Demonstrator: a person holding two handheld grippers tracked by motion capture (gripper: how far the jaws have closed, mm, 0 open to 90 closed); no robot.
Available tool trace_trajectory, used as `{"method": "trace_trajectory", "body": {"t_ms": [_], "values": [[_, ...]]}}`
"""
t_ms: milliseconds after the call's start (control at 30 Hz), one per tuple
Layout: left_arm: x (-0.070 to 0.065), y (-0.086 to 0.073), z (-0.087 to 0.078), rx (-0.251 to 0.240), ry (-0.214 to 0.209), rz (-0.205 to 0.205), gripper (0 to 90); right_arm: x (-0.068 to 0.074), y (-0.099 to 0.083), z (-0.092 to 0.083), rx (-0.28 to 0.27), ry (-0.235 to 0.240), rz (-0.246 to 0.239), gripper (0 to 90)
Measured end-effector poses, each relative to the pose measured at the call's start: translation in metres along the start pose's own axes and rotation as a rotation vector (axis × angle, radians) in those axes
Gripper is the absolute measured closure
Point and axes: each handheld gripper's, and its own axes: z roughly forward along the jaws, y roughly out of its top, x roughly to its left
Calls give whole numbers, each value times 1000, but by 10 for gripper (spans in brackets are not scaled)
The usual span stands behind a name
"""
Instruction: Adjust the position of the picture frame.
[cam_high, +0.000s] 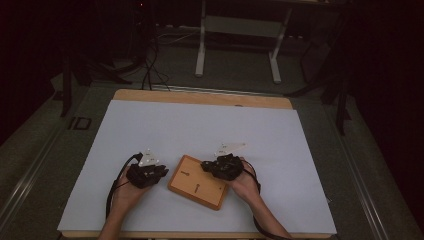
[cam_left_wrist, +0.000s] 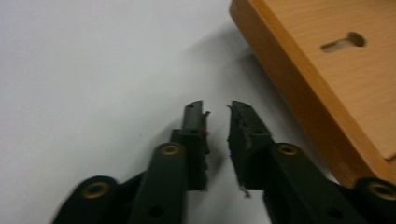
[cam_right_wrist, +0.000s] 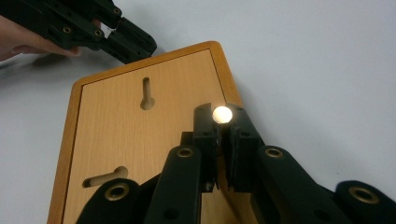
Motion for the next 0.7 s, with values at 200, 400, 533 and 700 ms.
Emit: {"method": "trace_trajectory", "body": {"t_ms": [200, 400, 533, 700], "values": [[-4, 2, -4, -27, -15, 12, 887, -7, 4, -2, 0, 1, -2, 842], [-9, 5, -4, -42, -55, 28, 895, -12, 6, -2, -1, -11, 1, 842], [-16, 8, -2, -44, -86, 44, 894, -15, 8, -1, 10, -17, -5, 842], [-23, 10, 2, -31, -99, 68, 894, -20, 8, 0, 16, -27, 4, 842]]}}
